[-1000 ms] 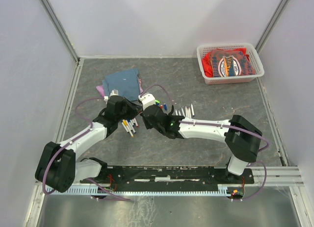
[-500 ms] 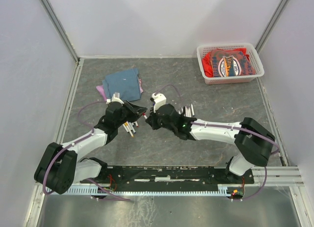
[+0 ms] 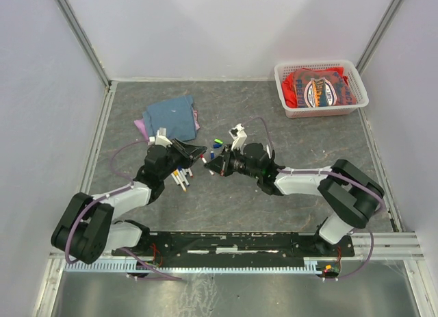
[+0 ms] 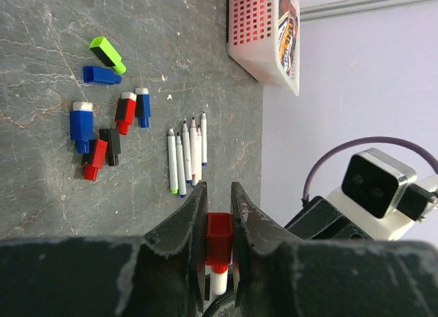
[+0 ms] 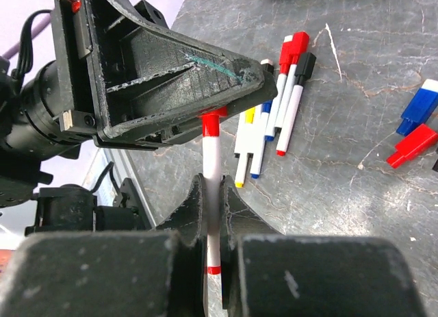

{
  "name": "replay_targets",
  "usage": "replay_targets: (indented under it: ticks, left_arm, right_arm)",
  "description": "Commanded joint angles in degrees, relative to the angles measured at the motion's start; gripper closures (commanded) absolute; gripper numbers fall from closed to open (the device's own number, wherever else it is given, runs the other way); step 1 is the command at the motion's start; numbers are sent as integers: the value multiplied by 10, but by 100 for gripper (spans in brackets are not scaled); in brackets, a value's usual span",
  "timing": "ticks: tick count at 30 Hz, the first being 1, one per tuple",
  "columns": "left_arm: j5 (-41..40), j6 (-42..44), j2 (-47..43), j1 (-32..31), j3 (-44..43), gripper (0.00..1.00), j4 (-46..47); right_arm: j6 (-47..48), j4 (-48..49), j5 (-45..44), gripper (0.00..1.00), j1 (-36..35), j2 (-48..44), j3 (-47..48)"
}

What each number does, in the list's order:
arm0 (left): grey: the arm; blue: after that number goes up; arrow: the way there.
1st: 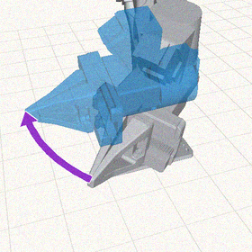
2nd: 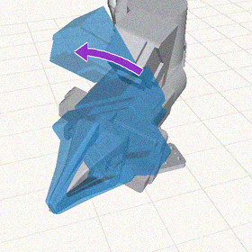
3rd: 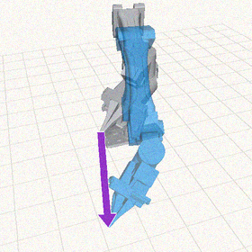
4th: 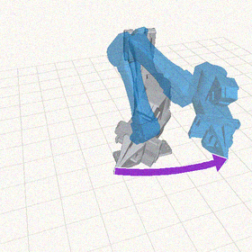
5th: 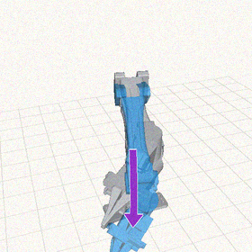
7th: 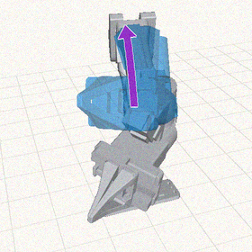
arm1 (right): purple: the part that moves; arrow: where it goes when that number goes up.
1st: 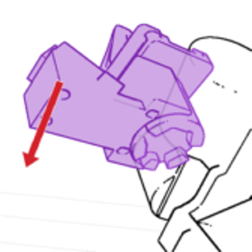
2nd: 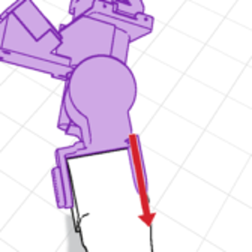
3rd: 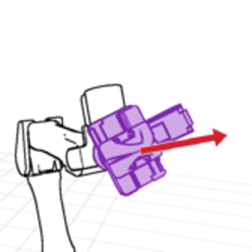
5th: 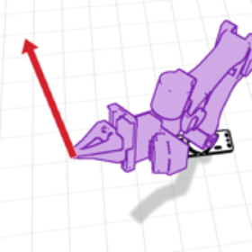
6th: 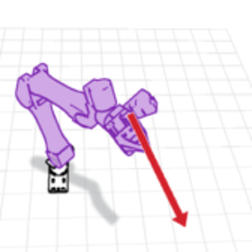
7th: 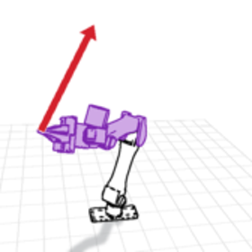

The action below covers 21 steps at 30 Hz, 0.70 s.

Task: Open the pen caps
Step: Open the pen cap from the pen.

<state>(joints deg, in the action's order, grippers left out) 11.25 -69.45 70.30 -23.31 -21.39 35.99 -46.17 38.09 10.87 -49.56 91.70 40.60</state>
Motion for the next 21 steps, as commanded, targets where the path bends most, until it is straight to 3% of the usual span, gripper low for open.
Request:
replay_targets:
  ticks: [1, 7, 10, 13, 17, 21]
  left_arm:
    - [-2, -65, 26, 11, 8, 97, 134]
    - [9, -76, 39, 11, 8, 97, 164]
    - [6, -75, 36, 11, 3, 97, 138]
    - [-19, -46, 19, 8, -34, 97, 19]
    - [-121, -7, -1, -25, -104, 97, -179]
    - [-208, 1, 6, -59, -156, 97, -273]
  right_arm:
    - [-53, 102, 53, 99, 10, 24, -19]
    - [-64, 131, 67, 99, 15, 37, -19]
    - [-31, 63, 46, 99, 14, 25, -10]
    - [29, -59, -9, 99, 4, 3, 13]
    - [120, -221, -133, 99, -35, -5, 77]
    - [178, -326, -273, 99, -86, 16, 132]
